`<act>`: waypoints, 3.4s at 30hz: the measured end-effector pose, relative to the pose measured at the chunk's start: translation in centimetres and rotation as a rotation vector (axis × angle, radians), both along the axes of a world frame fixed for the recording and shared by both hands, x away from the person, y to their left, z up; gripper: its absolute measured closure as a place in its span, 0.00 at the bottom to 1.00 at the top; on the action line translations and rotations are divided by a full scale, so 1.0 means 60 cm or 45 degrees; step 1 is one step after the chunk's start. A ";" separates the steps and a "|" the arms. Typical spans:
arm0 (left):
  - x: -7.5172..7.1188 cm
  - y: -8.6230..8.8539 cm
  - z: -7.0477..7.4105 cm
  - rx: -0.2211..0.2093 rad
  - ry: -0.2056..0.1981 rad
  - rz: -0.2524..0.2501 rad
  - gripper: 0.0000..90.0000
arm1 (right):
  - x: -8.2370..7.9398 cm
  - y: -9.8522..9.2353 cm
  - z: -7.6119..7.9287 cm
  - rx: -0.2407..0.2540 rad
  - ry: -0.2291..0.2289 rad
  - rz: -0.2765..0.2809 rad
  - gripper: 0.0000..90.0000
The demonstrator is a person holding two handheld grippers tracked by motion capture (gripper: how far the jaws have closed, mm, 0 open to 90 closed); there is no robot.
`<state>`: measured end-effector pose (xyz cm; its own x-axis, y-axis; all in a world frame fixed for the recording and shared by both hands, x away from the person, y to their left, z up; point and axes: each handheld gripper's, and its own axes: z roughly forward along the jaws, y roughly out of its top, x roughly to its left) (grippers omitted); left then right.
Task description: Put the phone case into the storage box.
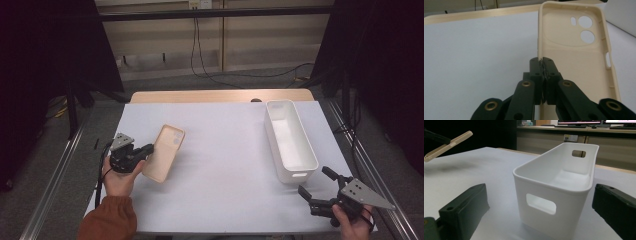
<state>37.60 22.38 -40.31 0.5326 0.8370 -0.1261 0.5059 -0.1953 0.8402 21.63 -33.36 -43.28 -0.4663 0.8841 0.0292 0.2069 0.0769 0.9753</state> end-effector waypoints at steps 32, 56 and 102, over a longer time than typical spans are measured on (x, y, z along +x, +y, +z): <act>-0.021 -0.135 0.026 -0.020 -0.062 -0.203 0.97 | 0.039 0.050 0.052 0.010 -0.029 0.059 0.00; -0.014 -0.243 0.047 -0.042 -0.118 -0.336 0.98 | 0.109 0.126 0.100 -0.002 -0.041 0.222 0.06; -0.028 -0.294 0.046 -0.065 -0.182 -0.395 0.97 | 0.188 0.193 0.078 -0.018 0.078 0.228 0.56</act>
<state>35.90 4.76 -37.55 0.7762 0.6266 -0.0691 0.3050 -0.2774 0.9111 32.90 -21.76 -38.59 -0.6141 0.7876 0.0505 0.2479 0.1317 0.9598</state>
